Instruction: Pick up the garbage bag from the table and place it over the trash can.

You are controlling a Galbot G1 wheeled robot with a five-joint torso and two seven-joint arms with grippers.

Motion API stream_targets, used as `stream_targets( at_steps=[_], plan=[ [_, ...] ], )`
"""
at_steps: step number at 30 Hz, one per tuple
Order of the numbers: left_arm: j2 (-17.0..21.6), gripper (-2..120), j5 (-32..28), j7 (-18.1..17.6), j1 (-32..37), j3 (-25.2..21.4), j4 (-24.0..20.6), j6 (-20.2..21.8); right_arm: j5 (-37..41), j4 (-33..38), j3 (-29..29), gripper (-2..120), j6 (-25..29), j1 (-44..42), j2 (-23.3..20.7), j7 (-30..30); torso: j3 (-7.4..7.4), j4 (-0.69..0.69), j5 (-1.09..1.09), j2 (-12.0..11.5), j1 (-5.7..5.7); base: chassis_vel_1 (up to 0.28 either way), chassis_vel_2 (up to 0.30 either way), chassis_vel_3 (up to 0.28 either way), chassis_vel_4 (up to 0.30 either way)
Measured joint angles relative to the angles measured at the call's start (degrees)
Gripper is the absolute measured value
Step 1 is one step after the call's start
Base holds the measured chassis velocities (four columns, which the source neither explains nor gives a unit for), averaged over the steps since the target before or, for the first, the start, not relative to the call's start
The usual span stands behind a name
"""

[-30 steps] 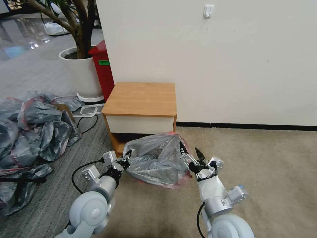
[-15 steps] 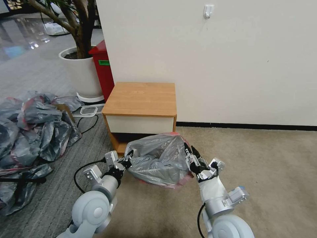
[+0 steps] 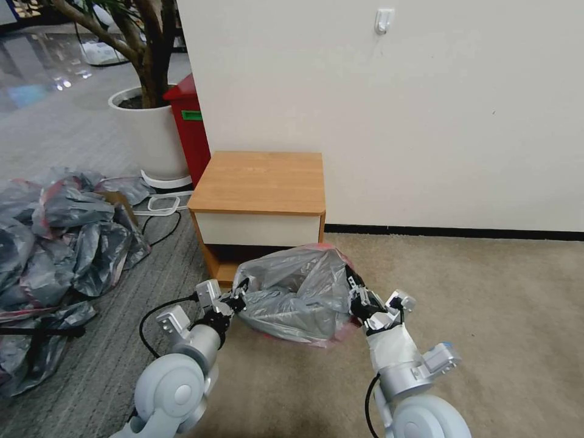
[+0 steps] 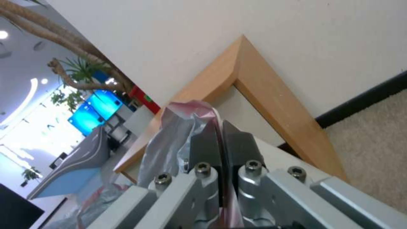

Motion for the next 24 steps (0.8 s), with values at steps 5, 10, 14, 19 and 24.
stream_targets(
  at_steps=[5, 10, 14, 19, 24],
  plan=[
    [-0.1, 7, 0.3, -0.1, 0.5, 0.0, -0.3, 0.1, 0.0, 0.7, 0.6, 0, -0.2, 0.0, 0.0, 0.1, 0.0, 0.01, 0.0, 0.0, 0.0, 0.0, 0.0, 0.0, 0.0],
    [-0.4, 7, 0.3, -0.1, 1.0, 0.1, -1.3, 0.3, 0.0, 0.8, 0.7, 7, -0.2, -0.4, 0.0, -0.6, 0.0, 0.0, 0.0, 0.0, 0.0, 0.0, 0.0, 0.0, 0.0],
    [-0.5, 7, 0.3, -0.1, 1.6, -0.1, -1.8, 0.3, 0.1, 0.8, 0.6, 0, 0.0, -0.5, 0.0, -0.6, 0.0, 0.0, 0.0, 0.0, 0.0, 0.0, 0.0, 0.0, 0.0],
    [-0.4, 7, 0.3, 0.0, 2.8, -0.3, -2.9, 0.5, 0.7, 0.9, 1.1, 0, 0.0, 0.5, 0.0, 0.0, 0.0, 0.0, 0.0, 0.0, 0.0, 0.0, 0.0, 0.0, 0.0],
    [-0.4, 7, 0.3, 0.1, 3.3, -0.3, -3.5, 0.7, 2.1, 0.9, 1.7, 0, -1.0, 2.3, -1.1, 1.7, 0.0, 0.0, 0.0, 0.0, 0.0, 0.0, 0.0, 0.0, 0.0]
  ],
)
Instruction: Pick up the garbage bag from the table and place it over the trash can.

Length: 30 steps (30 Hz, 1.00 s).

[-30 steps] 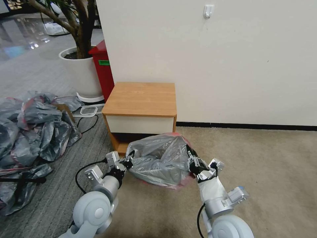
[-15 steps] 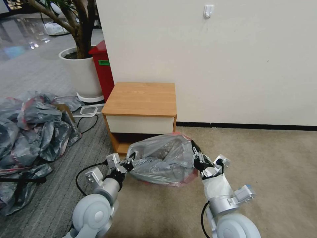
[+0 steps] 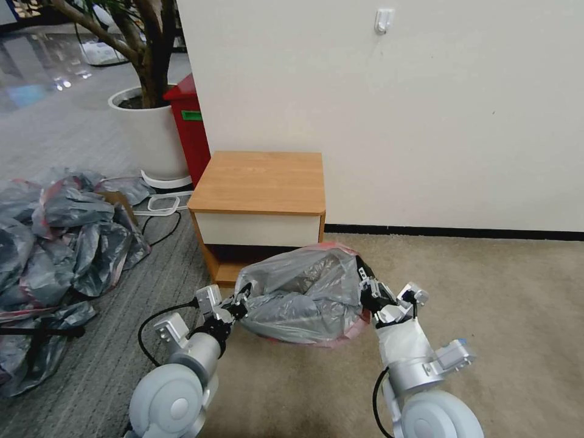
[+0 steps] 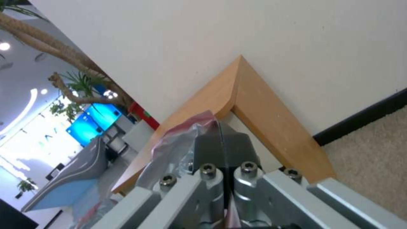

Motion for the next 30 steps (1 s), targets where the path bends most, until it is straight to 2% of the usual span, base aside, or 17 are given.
stream_targets(
  at_steps=[5, 10, 15, 23, 30],
  plan=[
    [0.0, 7, 0.1, 0.9, 0.8, 0.0, -0.3, 0.1, 1.9, 0.1, 0.9, 0, -2.3, 2.1, -2.7, 2.0, 0.0, 0.0, 0.01, 0.0, 0.0, 0.0, 0.0, 0.0, 0.0],
    [0.3, 7, 0.0, 2.1, 1.3, -0.9, -0.8, 0.2, 5.5, -0.3, 2.6, 0, -9.1, 3.8, -8.1, 4.7, 0.0, 0.0, 0.01, 0.0, 0.0, 0.0, 0.0, 0.0, 0.0],
    [0.5, 7, -1.0, 2.4, 1.2, -1.8, -0.8, 0.2, 7.3, -0.8, 3.1, 0, -12.4, 3.2, -10.7, 5.4, 0.0, 0.0, 0.0, 0.0, 0.0, 0.0, 0.0, 0.0, 0.0],
    [0.2, 7, -6.0, 1.4, 0.5, -2.6, -0.7, 0.5, 7.1, -3.3, 2.2, 0, -10.8, 3.3, -9.9, 5.0, 0.0, 0.0, 0.0, 0.0, 0.0, 0.0, 0.0, 0.0, 0.0],
    [0.8, 7, -10.7, -0.3, -0.2, -3.6, -1.0, 1.0, 3.0, -10.2, 1.0, 0, -8.3, 6.0, -8.3, 3.1, 0.0, 0.0, 0.0, 0.0, 0.0, 0.0, 0.0, 0.0, 0.0]
  ],
)
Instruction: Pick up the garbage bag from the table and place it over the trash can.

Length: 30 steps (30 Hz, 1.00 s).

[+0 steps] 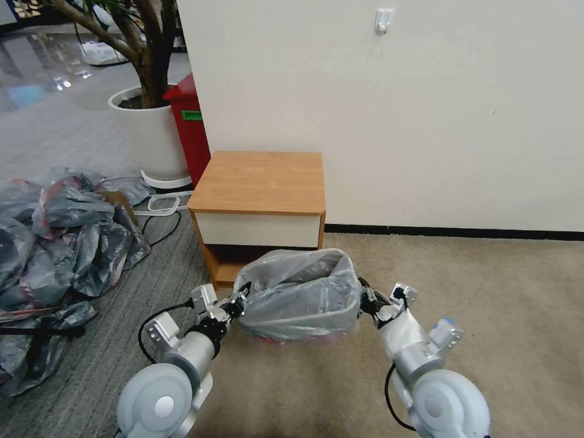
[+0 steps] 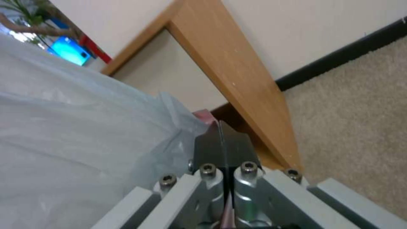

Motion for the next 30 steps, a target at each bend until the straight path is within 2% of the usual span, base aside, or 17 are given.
stream_targets(
  at_steps=[7, 13, 15, 19, 20, 22, 24, 26, 27, 30],
  plan=[
    [0.1, 7, -0.6, -0.1, -0.8, -0.1, 0.0, 0.2, -1.8, -2.3, -0.1, 0, 0.5, 0.5, -0.9, -0.6, 0.0, 0.0, 0.0, 0.0, 0.0, 0.0, 0.0, 0.0, 0.0],
    [-0.5, 7, -0.5, -0.3, -0.8, 0.3, 0.0, 0.3, -1.8, -0.7, 0.4, 0, 1.0, -0.6, -1.7, -0.5, 0.0, 0.0, 0.0, 0.0, 0.0, 0.0, 0.0, 0.0, 0.0],
    [-0.6, 7, 0.4, -0.3, -0.7, 0.3, 0.1, 0.3, -0.5, 1.8, 0.8, 12, 1.1, -2.0, -2.1, -0.5, 0.0, 0.0, 0.01, 0.0, 0.0, 0.0, 0.0, 0.0, 0.0],
    [-0.2, 7, 1.4, -0.3, -0.7, 0.2, 0.7, 0.3, 2.4, 4.7, 1.5, 22, 1.3, -3.3, -2.8, -0.5, 0.0, 0.0, -0.01, 0.0, 0.0, 0.0, 0.0, 0.0, 0.0],
    [0.1, 7, 1.7, -0.3, -0.8, -0.1, 1.1, 0.3, 5.4, 6.2, 1.8, 30, 1.3, -3.7, -3.3, 0.0, 0.0, 0.0, 0.0, 0.0, 0.0, 0.0, 0.0, 0.0, 0.0],
    [0.5, 7, 1.9, -0.3, -1.0, -0.4, 1.5, 0.3, 10.4, 8.2, 2.1, 38, 1.1, -3.7, -3.9, 1.5, 0.0, 0.0, 0.0, 0.0, 0.0, 0.0, 0.0, 0.0, 0.0],
    [0.7, 7, 1.9, -0.3, -1.0, -0.4, 1.7, 0.3, 12.0, 8.8, 2.2, 39, 1.1, -3.7, -4.0, 2.0, 0.0, 0.0, 0.0, 0.0, 0.0, 0.0, 0.0, 0.0, 0.0],
    [1.1, 7, 3.3, -0.3, -1.0, -0.5, 2.2, 0.4, 17.1, 11.6, 3.2, 53, 0.9, -2.7, -5.0, 4.1, 0.0, 0.0, 0.0, 0.0, 0.0, 0.0, 0.0, 0.0, 0.0],
    [1.1, 7, 3.3, -0.3, -1.0, -0.5, 2.2, 0.4, 17.1, 11.6, 3.2, 53, 0.9, -2.7, -5.0, 4.1, 0.0, 0.0, 0.0, 0.0, 0.0, 0.0, 0.0, 0.0, 0.0],
    [1.9, 7, 6.8, 0.0, -1.0, 0.4, 2.9, 0.4, 16.6, 14.9, 3.5, 65, -0.2, -0.5, -8.2, 4.4, 0.0, 0.0, 0.0, 0.0, 0.0, 0.0, 0.0, 0.0, 0.0]
  ],
)
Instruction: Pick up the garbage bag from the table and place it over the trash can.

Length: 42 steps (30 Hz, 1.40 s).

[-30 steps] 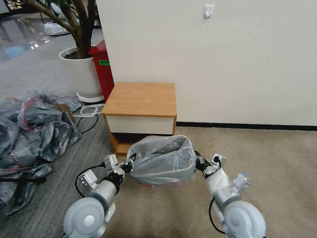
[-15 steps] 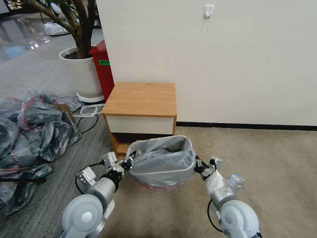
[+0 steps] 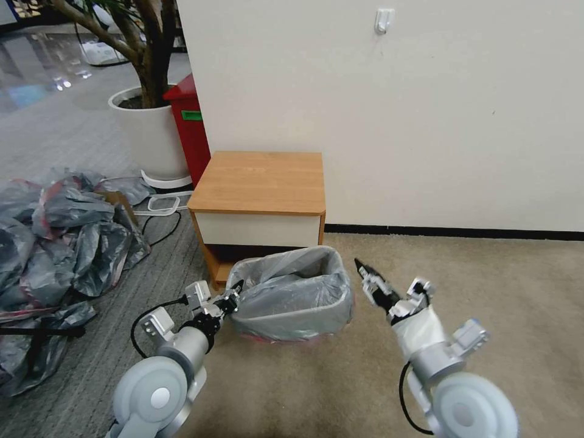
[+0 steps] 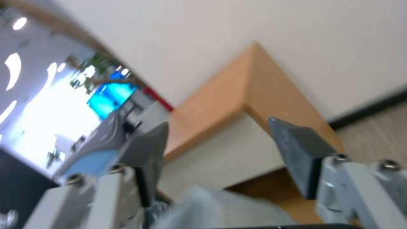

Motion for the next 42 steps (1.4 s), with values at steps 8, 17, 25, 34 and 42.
stream_targets(
  at_steps=[8, 17, 25, 34, 42],
  plan=[
    [1.6, 7, 6.7, 0.9, -0.7, 2.8, 0.2, -0.4, -0.2, 3.6, -7.2, 77, -7.4, 12.5, -15.2, -4.0, 0.0, 0.0, 0.0, 0.0, 0.0, 0.0, 0.0, 0.0, 0.0],
    [2.6, 7, 16.4, 2.7, -1.0, 6.0, 0.0, -1.6, -9.5, -0.7, -28.6, 46, -13.4, 31.1, -24.1, -6.1, 0.0, 0.0, -0.01, 0.0, 0.0, 0.0, 0.0, 0.0, 0.0],
    [3.0, 7, 24.7, 4.7, -1.6, 8.3, 0.1, -2.3, -15.3, -5.0, -44.4, 13, -22.6, 43.2, -22.9, -2.2, 0.0, 0.0, -0.01, 0.0, 0.0, 0.0, 0.0, 0.0, 0.0],
    [2.9, 7, 28.3, 6.8, -1.0, 8.4, 0.1, -3.3, -15.2, -11.2, -50.6, 0, -22.9, 47.8, -22.1, 2.7, 0.0, 0.01, -0.01, 0.0, 0.0, 0.0, 0.0, 0.0, 0.0],
    [2.9, 7, 29.6, 7.8, -0.6, 8.1, -0.8, -3.9, -15.2, -14.2, -53.8, 0, -22.9, 49.6, -22.6, 5.0, 0.0, 0.0, 0.0, 0.0, 0.0, 0.0, 0.0, 0.0, 0.0]
  ],
)
